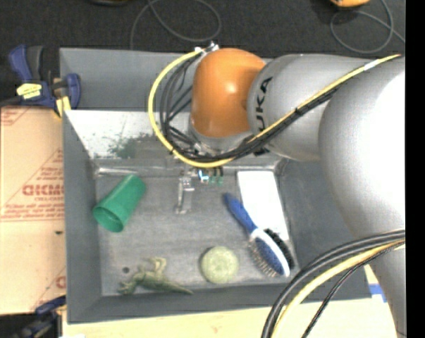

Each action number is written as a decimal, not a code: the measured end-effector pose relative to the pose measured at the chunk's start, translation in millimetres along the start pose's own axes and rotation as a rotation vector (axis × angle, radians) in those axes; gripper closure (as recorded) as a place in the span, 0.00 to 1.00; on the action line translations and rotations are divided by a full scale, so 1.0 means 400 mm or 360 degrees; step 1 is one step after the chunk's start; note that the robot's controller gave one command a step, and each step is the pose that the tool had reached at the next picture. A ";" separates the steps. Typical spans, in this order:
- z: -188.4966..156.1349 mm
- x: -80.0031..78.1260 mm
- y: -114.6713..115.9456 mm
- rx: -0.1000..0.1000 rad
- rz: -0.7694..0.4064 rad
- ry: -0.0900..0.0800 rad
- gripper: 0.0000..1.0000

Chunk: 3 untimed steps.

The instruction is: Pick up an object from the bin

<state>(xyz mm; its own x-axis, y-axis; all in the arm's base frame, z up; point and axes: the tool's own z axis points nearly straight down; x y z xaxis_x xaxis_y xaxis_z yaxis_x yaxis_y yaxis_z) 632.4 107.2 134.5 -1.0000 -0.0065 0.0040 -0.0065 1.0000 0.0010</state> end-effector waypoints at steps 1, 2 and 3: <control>-0.014 -0.004 -0.001 -0.0001 0.0004 -0.0012 0.00; 0.082 0.001 0.098 0.0004 -0.0492 -0.0018 0.00; 0.034 -0.004 0.156 0.0000 -0.0608 -0.0009 0.00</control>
Offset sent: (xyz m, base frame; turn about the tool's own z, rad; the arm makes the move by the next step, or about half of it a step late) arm -0.0065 0.0704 -0.0645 -0.5304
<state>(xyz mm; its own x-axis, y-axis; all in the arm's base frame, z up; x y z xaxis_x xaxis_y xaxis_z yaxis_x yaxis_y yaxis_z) 633.4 169.6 120.9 -0.9254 -0.3791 -0.0023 -0.3791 0.9254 0.0011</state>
